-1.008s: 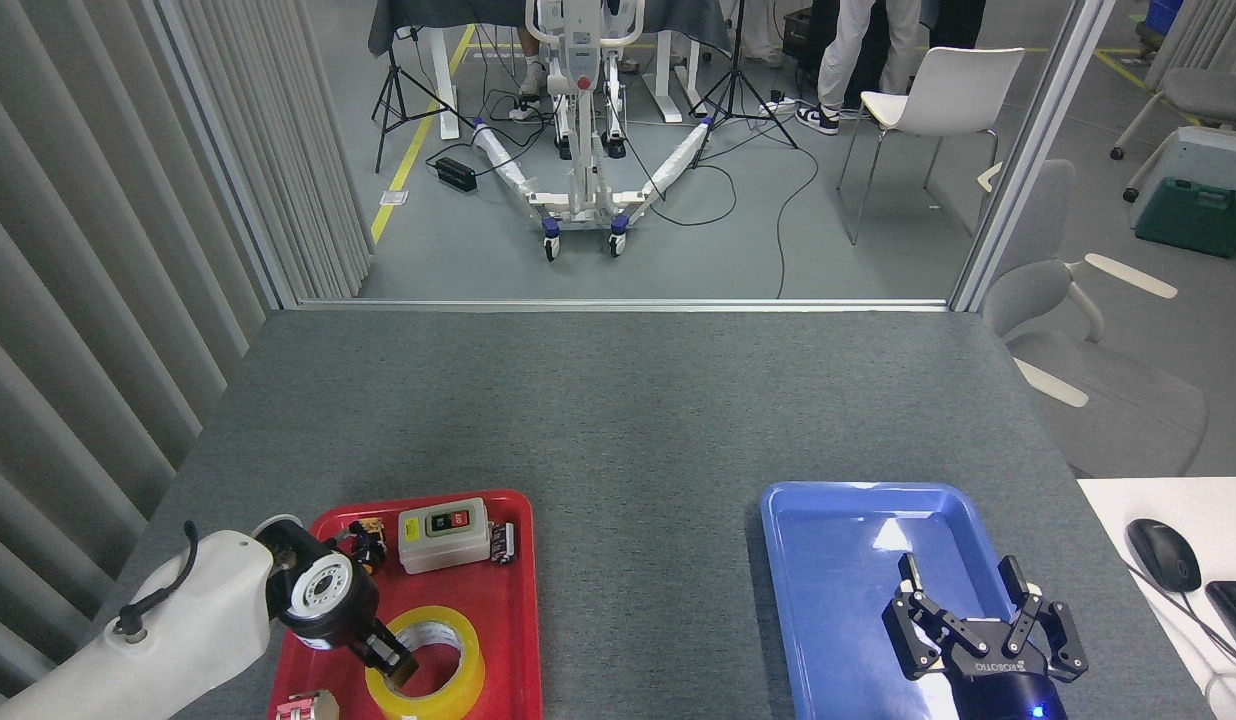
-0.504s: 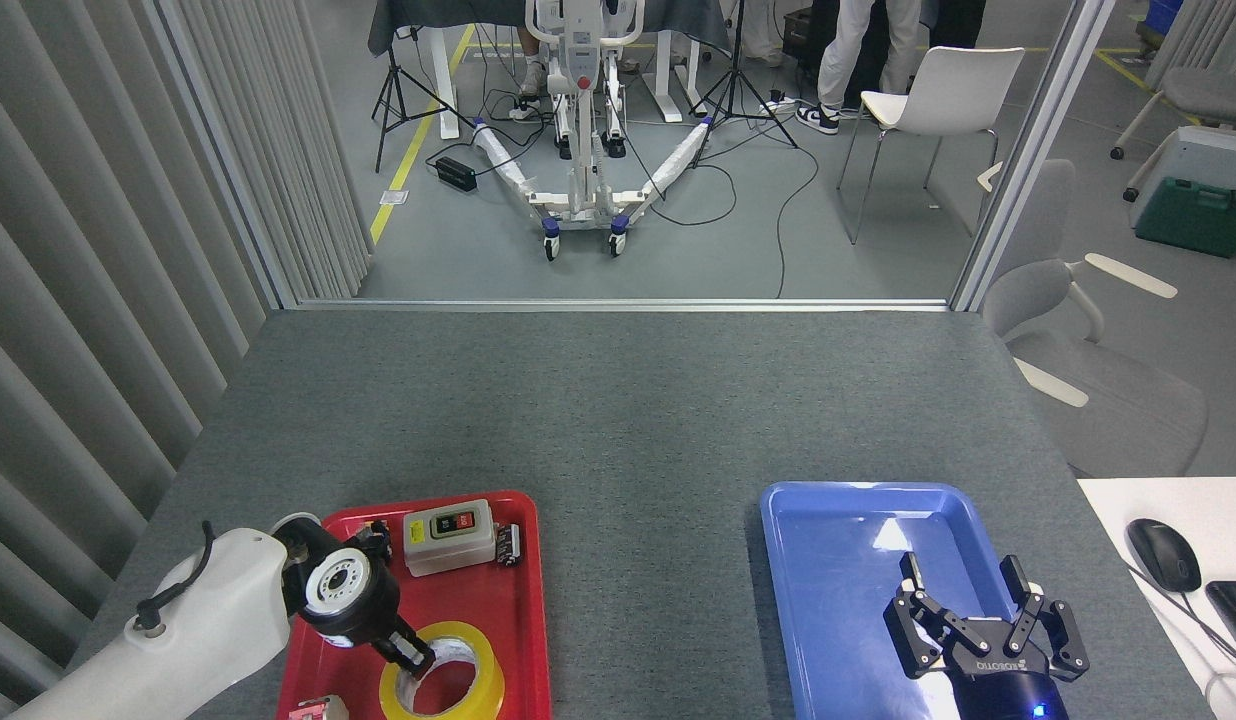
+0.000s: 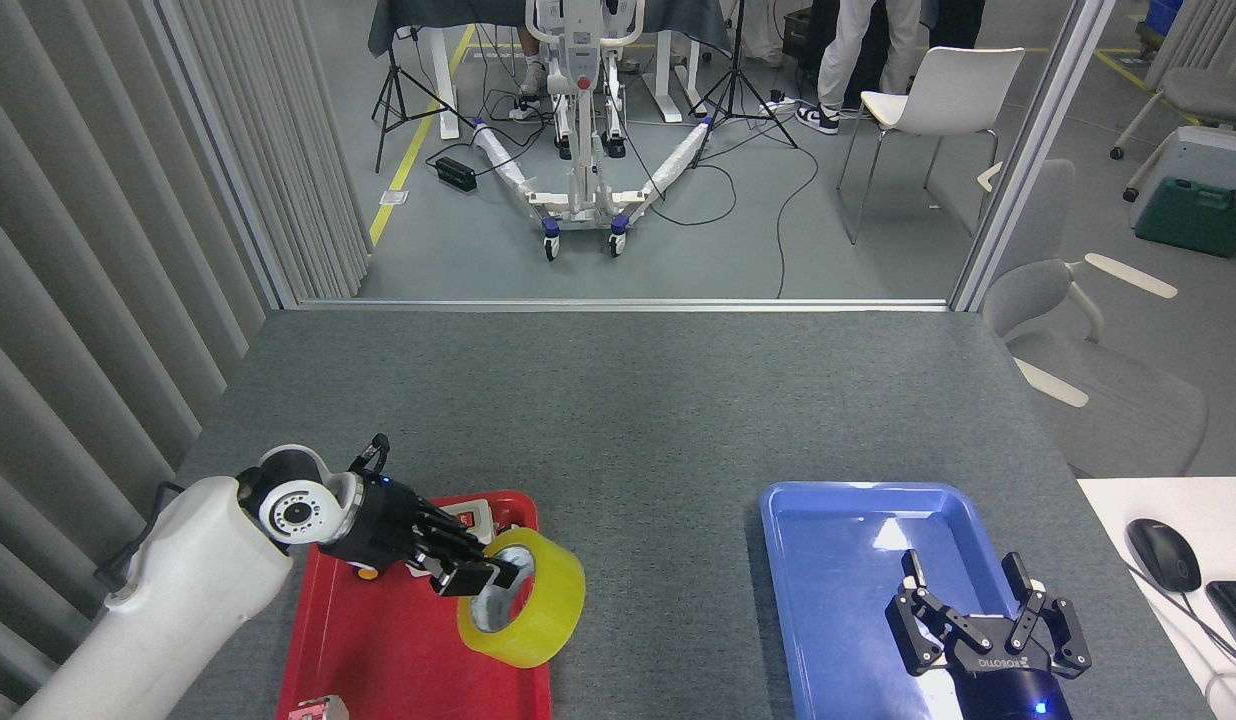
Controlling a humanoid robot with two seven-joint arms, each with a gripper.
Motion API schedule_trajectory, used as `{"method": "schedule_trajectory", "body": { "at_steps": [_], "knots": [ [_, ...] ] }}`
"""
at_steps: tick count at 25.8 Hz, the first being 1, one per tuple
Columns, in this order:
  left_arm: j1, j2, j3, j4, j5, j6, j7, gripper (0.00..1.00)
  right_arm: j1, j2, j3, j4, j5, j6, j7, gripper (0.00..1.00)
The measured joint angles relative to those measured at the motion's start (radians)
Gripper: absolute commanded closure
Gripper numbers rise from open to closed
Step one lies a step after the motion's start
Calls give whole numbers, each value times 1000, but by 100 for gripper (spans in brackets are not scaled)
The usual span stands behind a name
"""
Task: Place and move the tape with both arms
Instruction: 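Lift the tape and carry it toward the right gripper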
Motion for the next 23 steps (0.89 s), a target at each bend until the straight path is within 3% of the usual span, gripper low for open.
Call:
{"method": "schedule_trajectory", "body": {
  "at_steps": [5,10,15,23],
  "knots": [
    [89,-166,136,79,113,-65,146,100,1,0,0,0,0,0,3,0],
    [183,-302,166,148,187,-73,266,100,1,1,0,1,0,0,3,0],
    [211,-337,168,176,207,-76,315,100,3,5,-2,1,-13,1,-2,0],
    [225,-339,156,183,210,-76,343,100,16,0,2,-9,-35,-1,-10,0]
  ]
}}
